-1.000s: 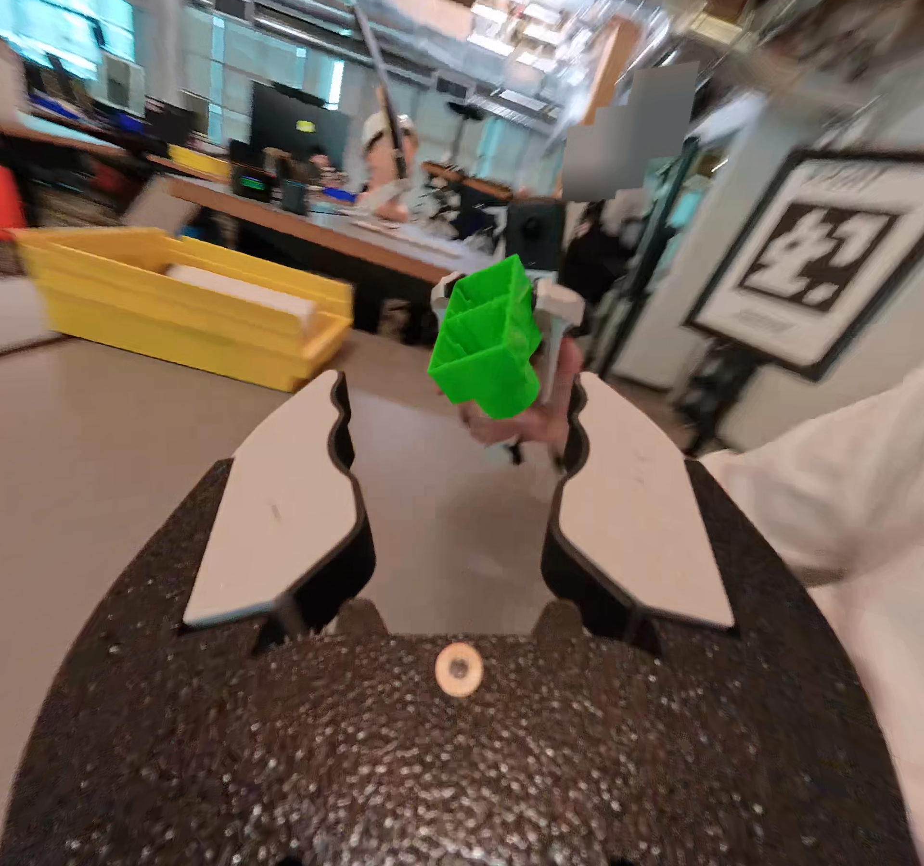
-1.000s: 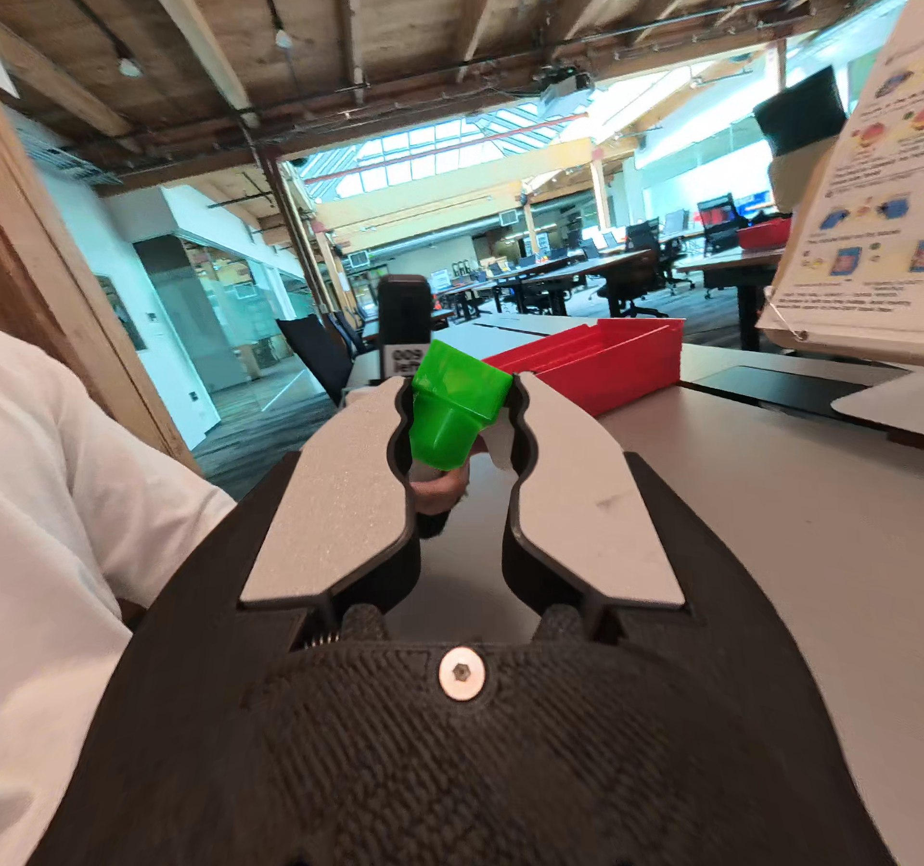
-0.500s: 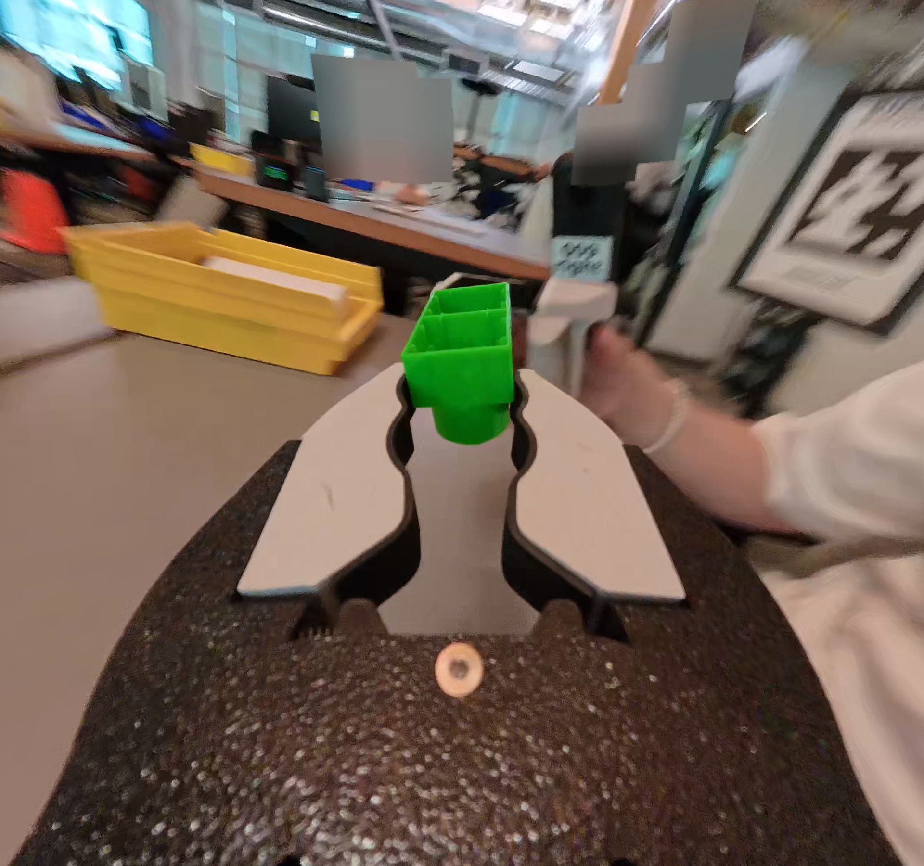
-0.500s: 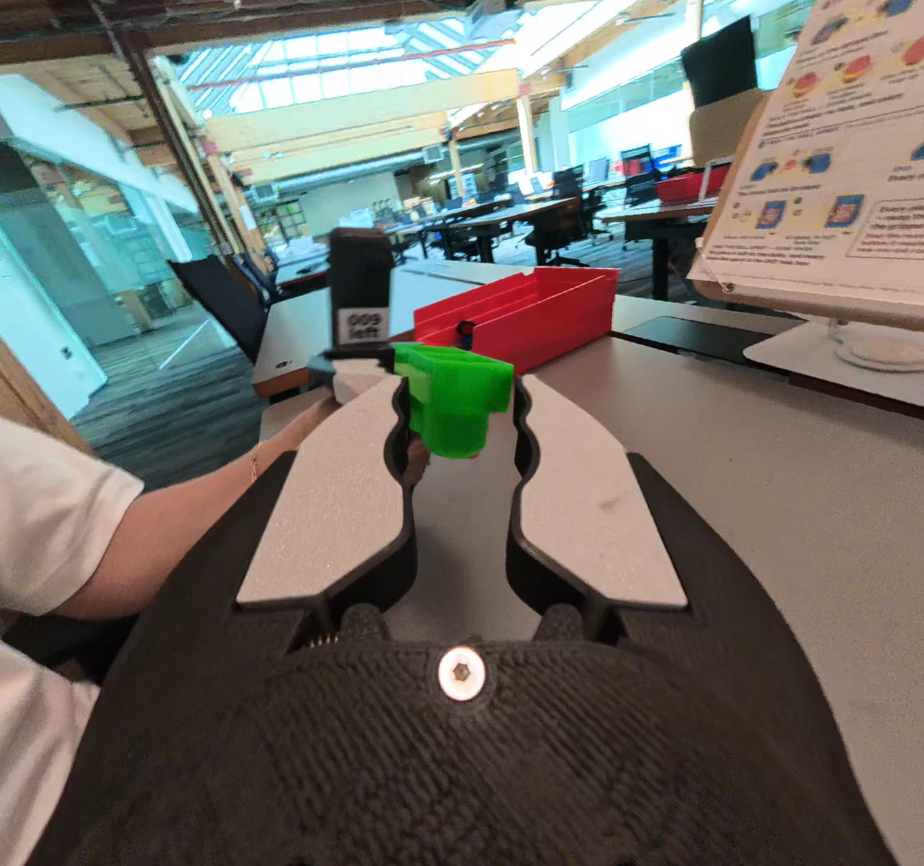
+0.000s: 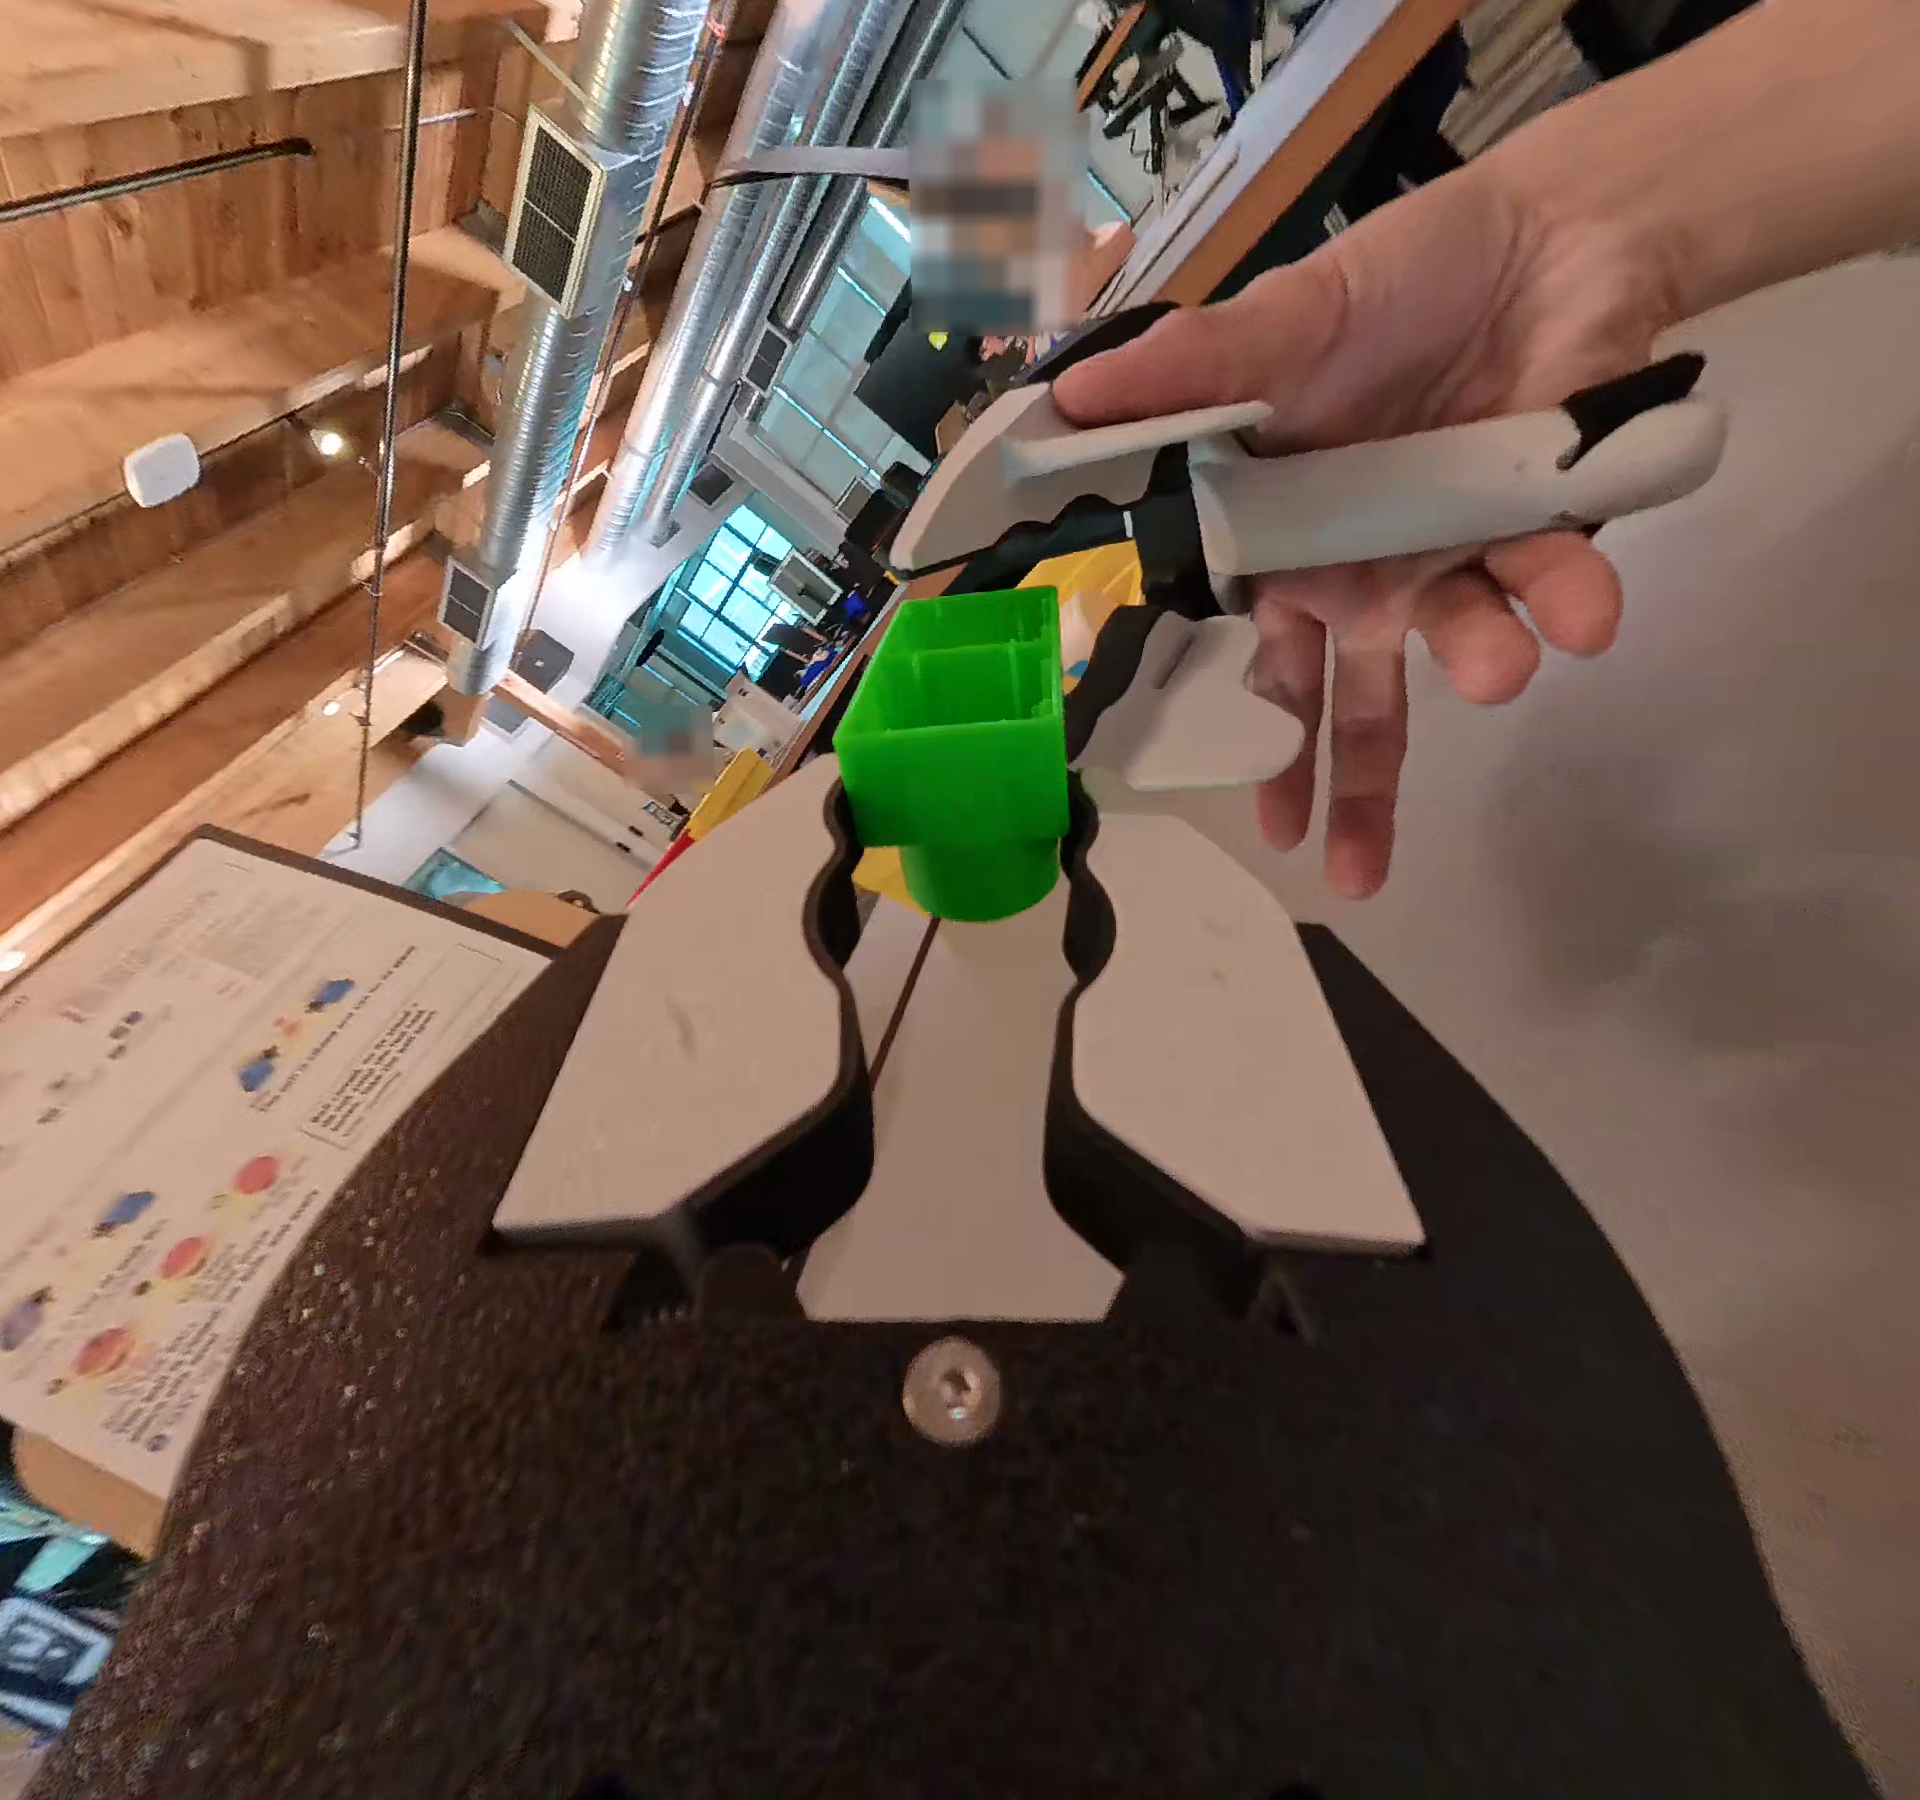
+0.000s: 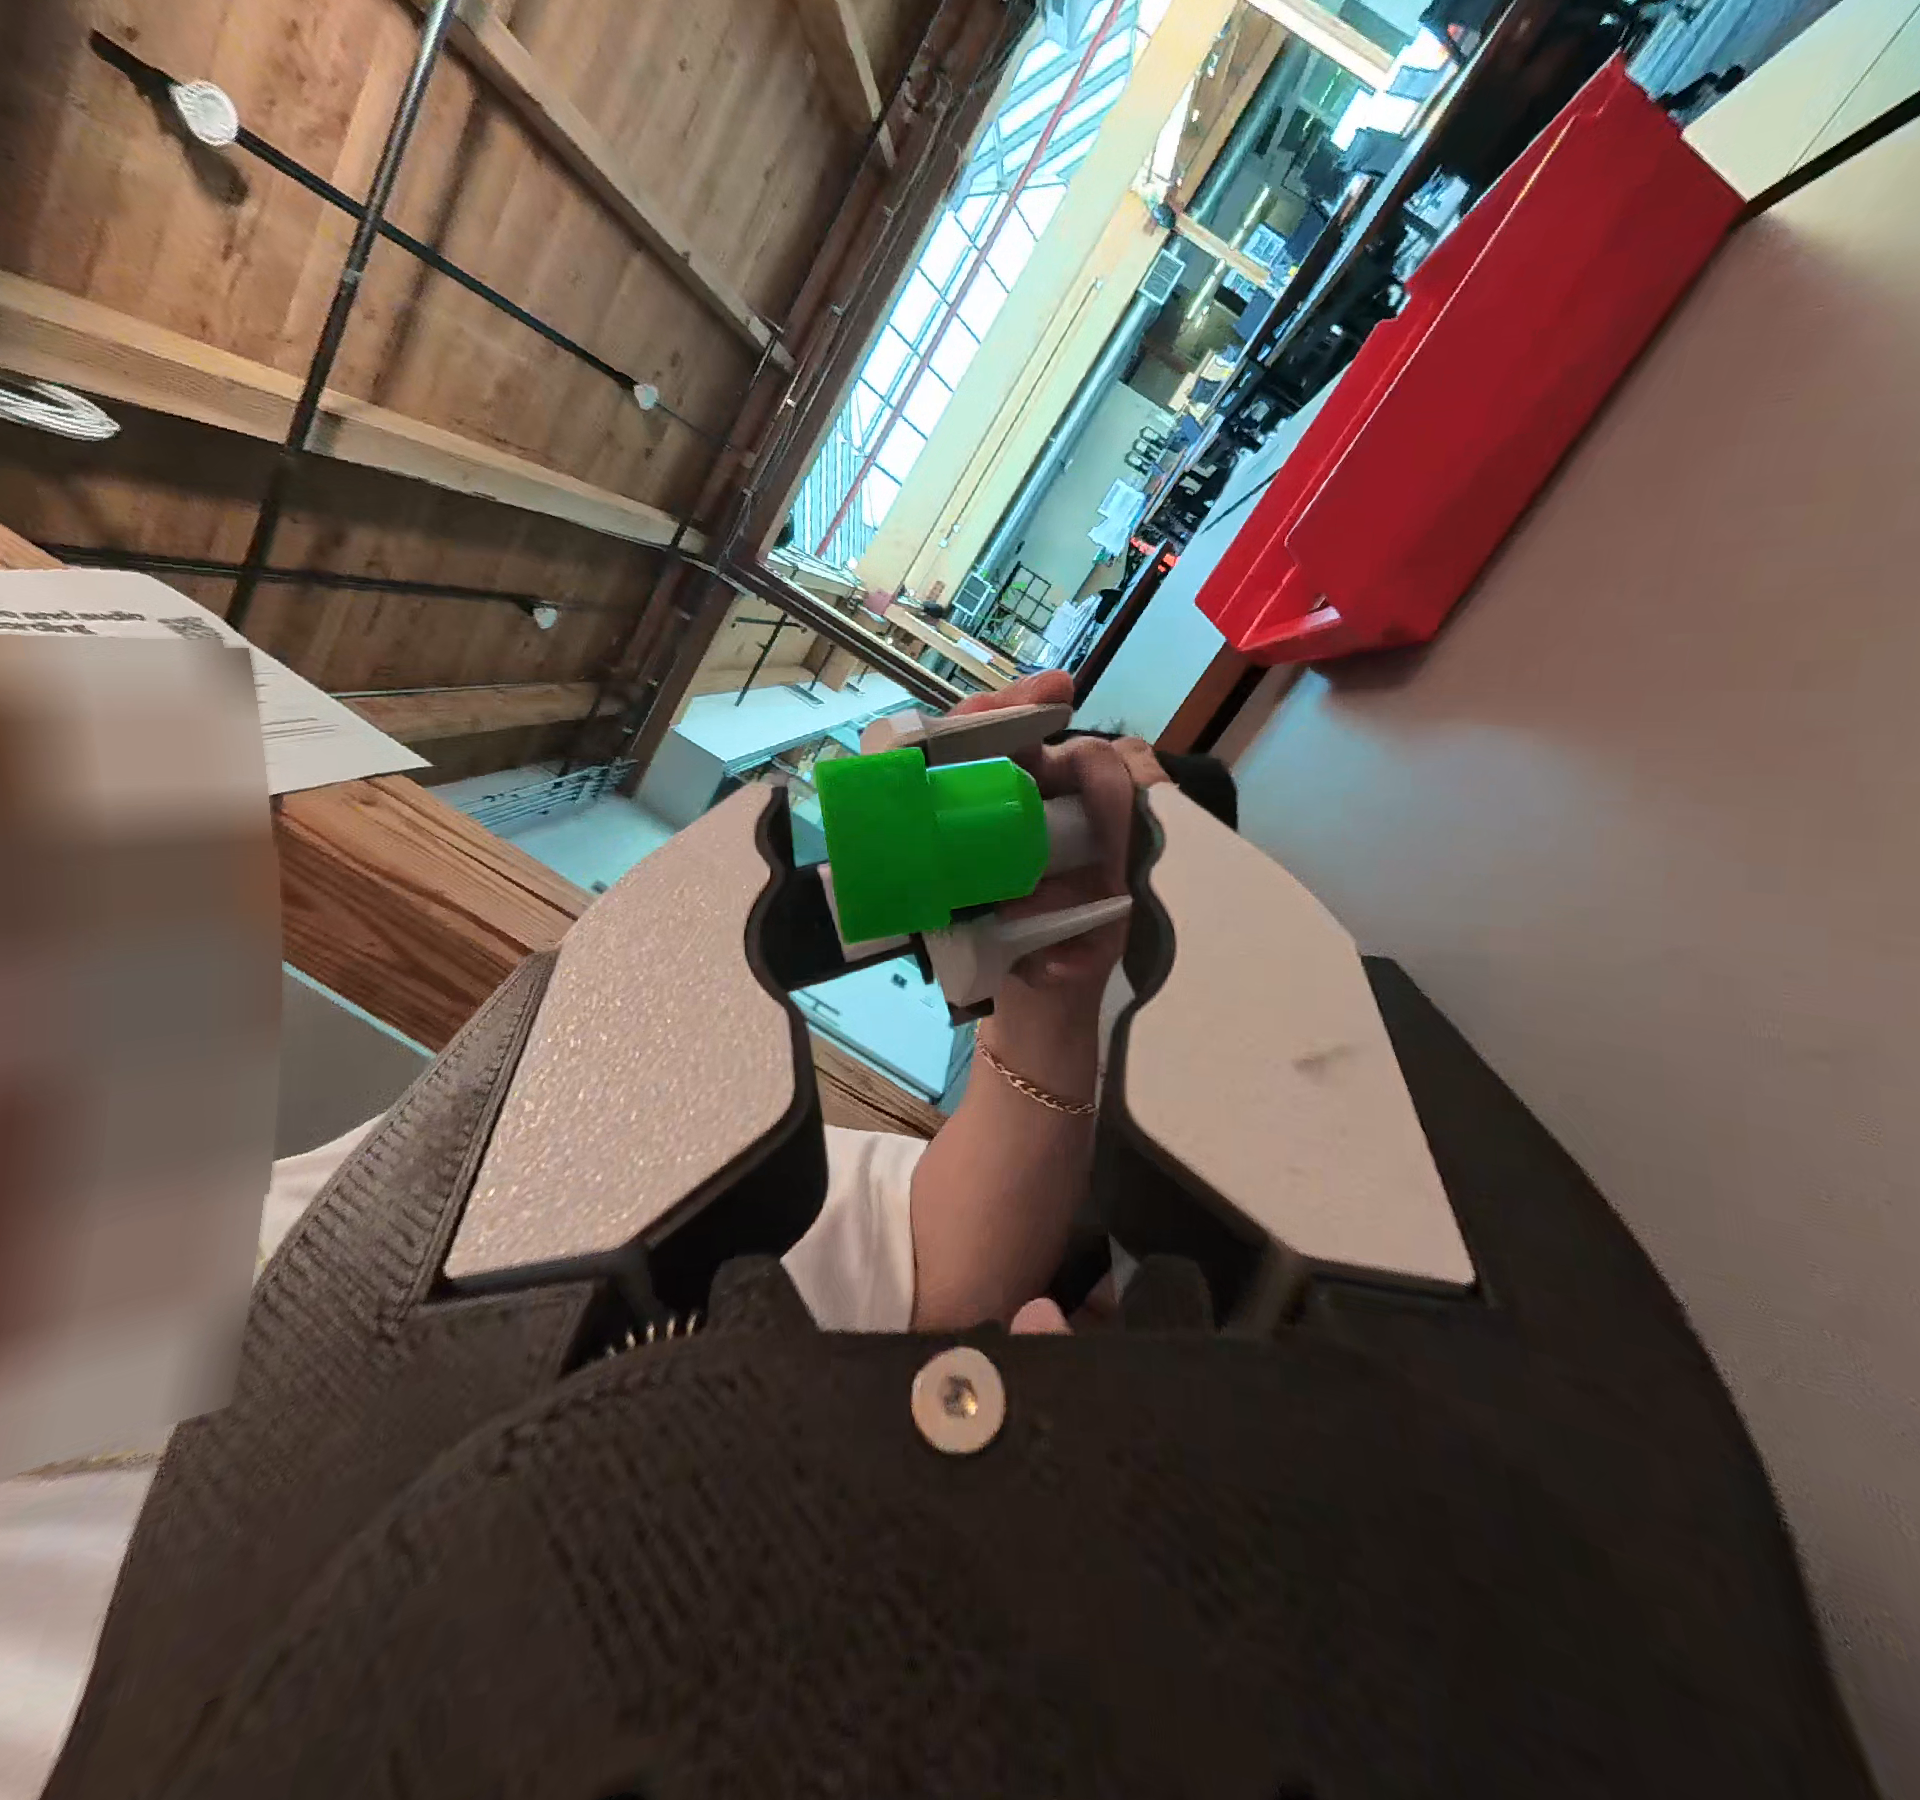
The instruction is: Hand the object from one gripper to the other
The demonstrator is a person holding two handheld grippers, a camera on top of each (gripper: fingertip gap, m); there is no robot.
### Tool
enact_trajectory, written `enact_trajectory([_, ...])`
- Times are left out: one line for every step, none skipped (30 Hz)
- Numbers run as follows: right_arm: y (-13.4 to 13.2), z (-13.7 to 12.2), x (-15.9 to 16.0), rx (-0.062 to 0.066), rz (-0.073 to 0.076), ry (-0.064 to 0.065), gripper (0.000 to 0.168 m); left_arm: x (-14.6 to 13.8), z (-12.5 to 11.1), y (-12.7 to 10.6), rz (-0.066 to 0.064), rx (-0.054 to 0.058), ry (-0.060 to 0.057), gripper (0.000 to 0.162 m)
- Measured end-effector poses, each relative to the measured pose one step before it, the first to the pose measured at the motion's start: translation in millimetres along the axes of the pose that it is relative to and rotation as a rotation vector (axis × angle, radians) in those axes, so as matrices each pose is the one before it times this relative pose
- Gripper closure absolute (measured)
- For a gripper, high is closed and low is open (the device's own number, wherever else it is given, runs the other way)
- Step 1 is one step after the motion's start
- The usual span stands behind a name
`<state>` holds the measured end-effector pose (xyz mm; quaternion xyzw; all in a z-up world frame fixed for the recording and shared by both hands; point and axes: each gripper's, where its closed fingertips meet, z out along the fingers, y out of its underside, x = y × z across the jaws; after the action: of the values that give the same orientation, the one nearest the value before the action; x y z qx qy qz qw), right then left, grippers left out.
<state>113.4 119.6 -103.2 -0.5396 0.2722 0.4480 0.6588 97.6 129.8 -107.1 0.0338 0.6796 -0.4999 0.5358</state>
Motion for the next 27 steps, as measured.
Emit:
enact_trajectory([0.22, -0.14, 0.03, -0.0007, 0.0139, -0.0096, 0.109, 1.51, 1.0, 1.44, 0.0215, -0.0107, 0.0004, 0.126])
enact_trajectory([-0.08, -0.27, -0.19, 0.0007, 0.0054, -0.0085, 0.113, 1.85, 1.01, 2.04, 0.0108, -0.0119, 0.0053, 0.126])
enact_trajectory([0.74, -0.26, 0.73, -0.0056, -0.0016, 0.0008, 0.116, 1.44, 0.96, 1.64, 0.0042, -0.0072, 0.0031, 0.126])
enact_trajectory([1.39, -0.05, 1.06, -0.0104, -0.0027, 0.006, 0.118, 0.82, 0.76, 1.12, -0.0001, -0.0015, -0.0003, 0.126])
enact_trajectory([1.5, 0.27, 1.29, -0.0114, -0.0064, 0.0102, 0.121, 1.13, 0.64, 0.85, -0.0025, -0.0004, 0.0031, 0.126])
enact_trajectory([1.87, 0.35, 2.11, -0.0129, -0.0131, 0.0178, 0.121, 1.08, 0.4, 0.72, 0.001, -0.0007, 0.0036, 0.126])
enact_trajectory([1.58, 0.13, 1.63, -0.0122, -0.014, 0.0154, 0.124, 0.47, 0.27, 0.37, 0.0038, -0.0007, 0.0004, 0.126])
enact_trajectory([0.15, -0.17, 1.36, -0.0036, -0.0081, 0.0118, 0.126, 0.46, 0.25, 0.65, -0.0025, -0.0023, 0.0022, 0.126])
enact_trajectory([0.03, -0.38, 1.09, -0.0037, -0.0077, 0.0105, 0.126, 0.56, 0.23, 1.15, -0.0107, -0.0038, 0.0051, 0.126])
enact_trajectory([-0.09, -0.34, 1.49, -0.0044, -0.0206, 0.0165, 0.127, 0.59, 0.07, 1.52, -0.0185, -0.0041, 0.0064, 0.126])
enact_trajectory([-0.82, -0.38, 2.18, 0.0014, -0.0329, 0.0264, 0.128, 0.52, 0.35, 1.84, -0.0305, -0.0053, 0.0067, 0.126])
enact_trajectory([-0.55, -0.1, 0.91, 0.0016, -0.0336, 0.0205, 0.129, -0.21, 0.28, 1.01, -0.0398, 0.0007, 0.005, 0.126])
enact_trajectory([-0.05, 0.07, -1.2, -0.0017, -0.0323, 0.0062, 0.129, -0.59, -0.02, -1.05, -0.0427, 0.0136, 0.0051, 0.126])
enact_trajectory([0.37, 0.18, -2.3, -0.0042, -0.0305, -0.0016, 0.129, 0.31, -0.63, -2.6, -0.0366, 0.0228, 0.0113, 0.126])
enact_trajectory([0.69, 0.3, -1.9, -0.0085, -0.0249, 0.0012, 0.13, 0.67, -0.66, -2.02, -0.0241, 0.0189, 0.0119, 0.126])
enact_trajectory([0.63, 0.41, -1.03, -0.0127, -0.0302, 0.0062, 0.13, 0.41, -0.7, -0.83, -0.0088, 0.009, 0.0067, 0.126])
enact_trajectory([1.14, 0.21, 0.1, -0.0179, -0.0425, 0.0141, 0.131, 0.5, -0.56, 0.69, -0.0007, -0.0034, 0.0059, 0.126])
enact_trajectory([0.34, 0.02, -0.17, -0.0143, -0.0519, 0.0132, 0.131, 0.59, -0.27, 1.68, -0.0092, -0.0118, 0.0068, 0.126])
enact_trajectory([-1.6, 0.21, -1.72, 0.002, -0.0597, 0.0064, 0.132, 0.0, 0.02, 0.53, -0.0282, -0.0051, 0.0029, 0.126])
enact_trajectory([-2.92, 0.17, -2.44, 0.0128, -0.0475, 0.0033, 0.132, -1.02, -0.04, -0.94, -0.0427, 0.005, -0.0019, 0.127])
enact_trajectory([-3.13, -0.01, -1.23, 0.0124, -0.0278, 0.0097, 0.133, -1.27, 0.07, -1.34, -0.0456, 0.0076, -0.0028, 0.126])
enact_trajectory([-2.91, -0.39, -1.4, 0.0119, -0.0393, 0.007, 0.134, -1.08, -0.27, -1.06, -0.0436, 0.0061, 0.0001, 0.125])
enact_trajectory([-3.3, -1.35, -0.56, 0.0139, -0.0463, 0.0122, 0.136, -1.54, -0.4, -0.8, -0.0456, 0.0038, 0.0003, 0.119])
enact_trajectory([-3.8, -3.17, 2.67, 0.014, -0.0403, 0.0334, 0.16, -1.21, -0.36, -0.2, -0.0569, 0.0001, 0.0073, 0.108])
enact_trajectory([-9.11, -4.3, -0.02, 0.0563, -0.0622, 0.0168, 0.164, -1.35, -0.13, 1.0, -0.0811, -0.0094, 0.0138, 0.103])
enact_trajectory([-8.85, -3.93, -1.25, 0.0465, -0.042, 0.0018, 0.164, -1.63, 0.13, 1.03, -0.0956, -0.0115, 0.019, 0.096])
enact_trajectory([-1.33, -1.98, 2.62, -0.0115, -0.0412, 0.0302, 0.164, -1.9, -0.06, -0.55, -0.0903, 0.0001, 0.0164, 0.099])
